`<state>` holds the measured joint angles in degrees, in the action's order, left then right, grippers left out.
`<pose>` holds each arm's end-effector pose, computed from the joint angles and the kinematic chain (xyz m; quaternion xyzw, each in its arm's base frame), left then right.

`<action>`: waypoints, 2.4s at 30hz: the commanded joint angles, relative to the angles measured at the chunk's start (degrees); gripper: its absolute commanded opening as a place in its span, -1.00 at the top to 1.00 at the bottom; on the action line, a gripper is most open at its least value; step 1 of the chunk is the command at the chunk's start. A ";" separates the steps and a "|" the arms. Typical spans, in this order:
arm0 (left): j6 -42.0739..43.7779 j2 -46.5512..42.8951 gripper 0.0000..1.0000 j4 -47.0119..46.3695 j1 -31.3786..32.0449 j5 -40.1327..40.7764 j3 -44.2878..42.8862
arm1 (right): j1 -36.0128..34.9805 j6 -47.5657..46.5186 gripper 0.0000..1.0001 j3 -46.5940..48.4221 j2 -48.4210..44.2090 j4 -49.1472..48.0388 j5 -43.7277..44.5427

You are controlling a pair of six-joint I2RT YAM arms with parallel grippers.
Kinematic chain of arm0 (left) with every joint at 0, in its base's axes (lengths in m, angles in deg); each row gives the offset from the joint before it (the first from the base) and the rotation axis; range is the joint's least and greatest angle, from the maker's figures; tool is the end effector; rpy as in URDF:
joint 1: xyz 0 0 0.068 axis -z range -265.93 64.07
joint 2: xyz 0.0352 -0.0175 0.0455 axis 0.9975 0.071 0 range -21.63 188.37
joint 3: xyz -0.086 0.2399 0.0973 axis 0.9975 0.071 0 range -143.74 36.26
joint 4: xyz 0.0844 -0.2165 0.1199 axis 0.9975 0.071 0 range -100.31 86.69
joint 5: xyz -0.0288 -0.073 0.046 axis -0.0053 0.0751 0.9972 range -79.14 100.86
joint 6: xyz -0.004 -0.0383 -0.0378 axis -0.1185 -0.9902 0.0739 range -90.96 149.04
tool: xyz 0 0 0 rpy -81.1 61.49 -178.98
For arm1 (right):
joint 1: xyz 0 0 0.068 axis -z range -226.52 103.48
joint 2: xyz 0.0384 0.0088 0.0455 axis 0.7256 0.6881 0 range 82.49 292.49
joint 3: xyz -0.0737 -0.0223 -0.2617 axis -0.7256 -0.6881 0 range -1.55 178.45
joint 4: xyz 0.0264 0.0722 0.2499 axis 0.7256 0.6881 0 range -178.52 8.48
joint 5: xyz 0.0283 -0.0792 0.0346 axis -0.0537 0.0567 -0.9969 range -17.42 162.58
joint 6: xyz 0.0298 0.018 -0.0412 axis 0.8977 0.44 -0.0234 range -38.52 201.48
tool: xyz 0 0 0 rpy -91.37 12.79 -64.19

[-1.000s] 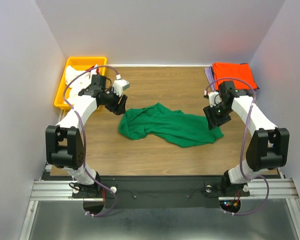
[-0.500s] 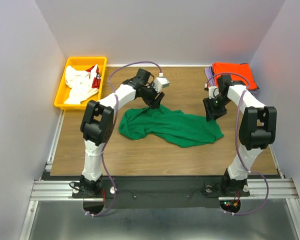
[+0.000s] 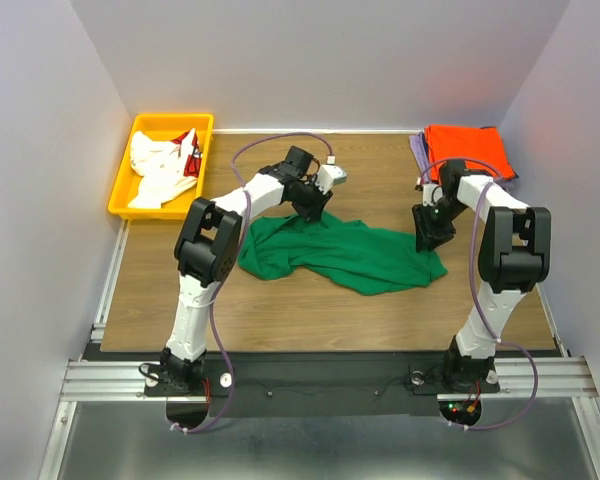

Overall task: Fold and stack the t-shirts
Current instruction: Flatten the tshirt out

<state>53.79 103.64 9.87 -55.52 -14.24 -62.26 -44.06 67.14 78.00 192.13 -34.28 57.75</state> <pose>0.4156 -0.2614 0.1946 0.4911 0.7679 -0.2195 0.3479 0.3616 -0.0064 0.1833 -0.1088 0.9844 0.1203 0.0674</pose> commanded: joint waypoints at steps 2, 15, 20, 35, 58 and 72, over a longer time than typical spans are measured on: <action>0.30 0.06 0.54 1.17 -0.18 0.49 -4.57 | -0.09 1.08 0.19 0.34 1.44 -1.06 -3.36; 3.10 0.50 0.36 7.14 -3.87 -8.02 -15.30 | 0.97 1.52 0.99 3.95 -0.92 -0.71 -2.84; 3.20 1.11 0.08 5.13 -2.29 -7.59 -12.84 | 1.06 0.82 0.99 1.14 -2.33 -0.80 -2.14; 7.49 6.39 -0.11 4.25 1.14 -2.06 -10.73 | 2.55 0.64 0.99 1.57 -3.12 -0.62 -1.52; 3.90 0.78 1.00 9.45 -11.69 -3.11 -35.33 | 2.99 0.38 0.99 29.76 2.76 2.79 -4.86; 15.39 -34.09 1.00 10.74 -17.06 -10.47 -2.46 | 2.64 -20.32 0.99 14.18 -18.57 7.79 -10.47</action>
<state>61.88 80.30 18.42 -73.40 -18.37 -78.57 -41.33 58.83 104.62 181.56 -31.15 50.98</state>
